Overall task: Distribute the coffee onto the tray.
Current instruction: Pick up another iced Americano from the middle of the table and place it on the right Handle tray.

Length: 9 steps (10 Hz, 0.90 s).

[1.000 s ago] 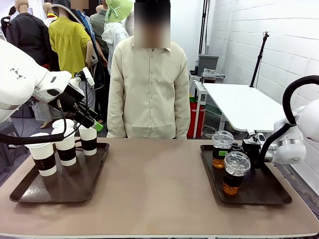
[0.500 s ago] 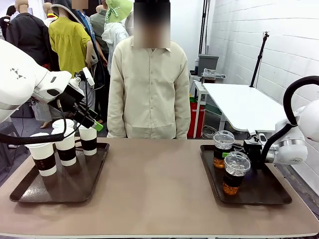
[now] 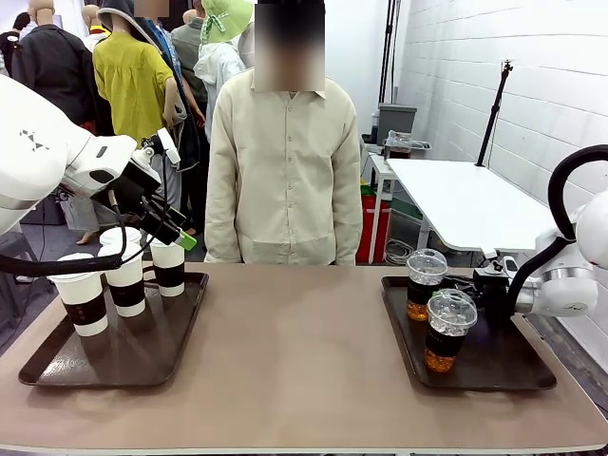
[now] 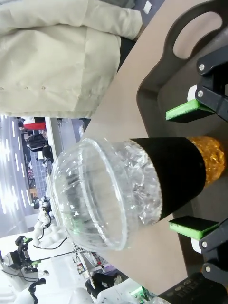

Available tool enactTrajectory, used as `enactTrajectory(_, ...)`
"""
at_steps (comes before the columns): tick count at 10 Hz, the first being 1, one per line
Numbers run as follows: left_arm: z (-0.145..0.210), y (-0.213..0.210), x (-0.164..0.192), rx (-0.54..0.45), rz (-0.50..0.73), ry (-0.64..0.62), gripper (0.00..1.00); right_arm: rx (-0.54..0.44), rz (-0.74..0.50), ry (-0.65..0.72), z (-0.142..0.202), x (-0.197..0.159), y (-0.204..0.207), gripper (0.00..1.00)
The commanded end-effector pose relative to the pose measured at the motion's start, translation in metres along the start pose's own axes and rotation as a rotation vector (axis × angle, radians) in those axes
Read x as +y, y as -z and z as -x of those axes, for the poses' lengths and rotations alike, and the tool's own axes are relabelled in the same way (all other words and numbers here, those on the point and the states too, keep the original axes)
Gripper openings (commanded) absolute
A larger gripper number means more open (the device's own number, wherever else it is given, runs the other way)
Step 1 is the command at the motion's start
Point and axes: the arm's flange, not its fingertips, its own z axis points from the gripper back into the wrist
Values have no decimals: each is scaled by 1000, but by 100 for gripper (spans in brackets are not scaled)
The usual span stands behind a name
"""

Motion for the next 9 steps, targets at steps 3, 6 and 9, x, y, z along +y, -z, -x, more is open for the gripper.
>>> enactTrajectory(3,3,0,3,-18,15,13,100,10,84,30,2,26,-23,100)
enactTrajectory(6,3,0,3,-18,15,13,100,6,64,31,5,18,-28,100)
enactTrajectory(9,3,0,3,-18,15,13,100,6,64,31,5,18,-28,100)
